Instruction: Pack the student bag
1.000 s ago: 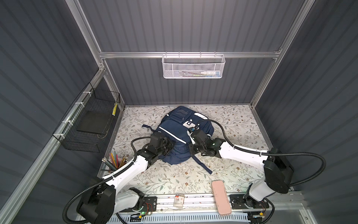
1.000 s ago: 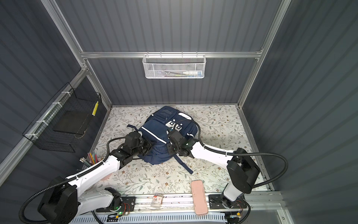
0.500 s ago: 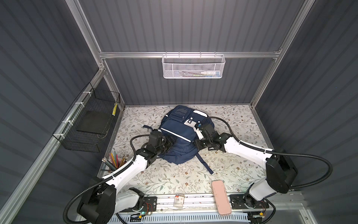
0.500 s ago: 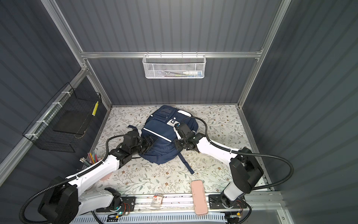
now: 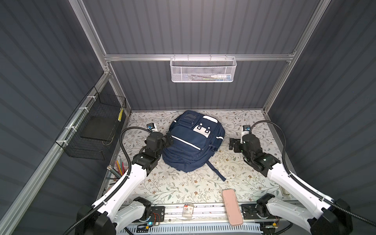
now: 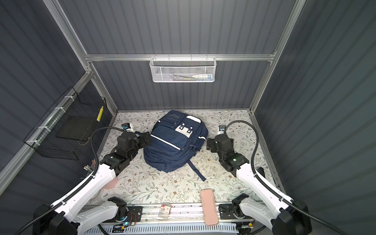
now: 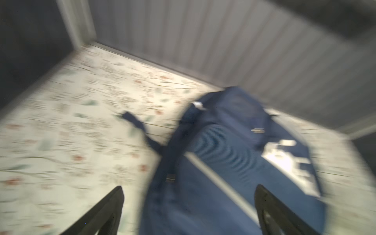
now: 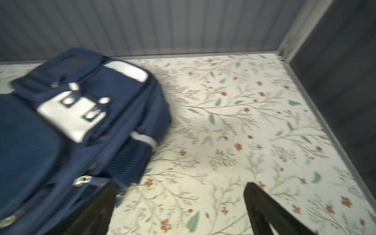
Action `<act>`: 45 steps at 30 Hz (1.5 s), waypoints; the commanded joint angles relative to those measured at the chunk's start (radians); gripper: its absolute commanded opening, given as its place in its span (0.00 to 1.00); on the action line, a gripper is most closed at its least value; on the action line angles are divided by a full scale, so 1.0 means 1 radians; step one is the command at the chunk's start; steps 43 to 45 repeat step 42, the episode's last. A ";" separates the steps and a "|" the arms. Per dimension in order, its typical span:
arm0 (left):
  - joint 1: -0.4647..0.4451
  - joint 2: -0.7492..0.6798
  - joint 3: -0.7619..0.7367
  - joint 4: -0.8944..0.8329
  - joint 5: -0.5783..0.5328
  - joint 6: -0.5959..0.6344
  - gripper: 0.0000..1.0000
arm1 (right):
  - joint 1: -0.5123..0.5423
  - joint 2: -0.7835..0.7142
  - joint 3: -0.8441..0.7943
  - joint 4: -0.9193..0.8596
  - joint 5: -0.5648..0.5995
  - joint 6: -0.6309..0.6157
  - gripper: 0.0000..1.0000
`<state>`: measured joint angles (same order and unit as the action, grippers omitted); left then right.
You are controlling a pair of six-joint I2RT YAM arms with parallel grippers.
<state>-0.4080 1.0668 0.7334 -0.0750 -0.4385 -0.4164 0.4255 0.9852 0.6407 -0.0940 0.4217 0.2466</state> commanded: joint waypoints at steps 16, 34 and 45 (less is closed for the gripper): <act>0.367 0.454 -0.283 0.810 0.255 0.435 1.00 | -0.482 0.275 -0.390 1.004 -0.303 -0.168 0.99; 0.389 0.653 -0.262 1.000 0.376 0.423 1.00 | -0.484 0.453 -0.310 1.020 -0.358 -0.176 0.99; 0.389 0.653 -0.262 0.997 0.373 0.423 1.00 | -0.484 0.453 -0.309 1.016 -0.362 -0.178 0.99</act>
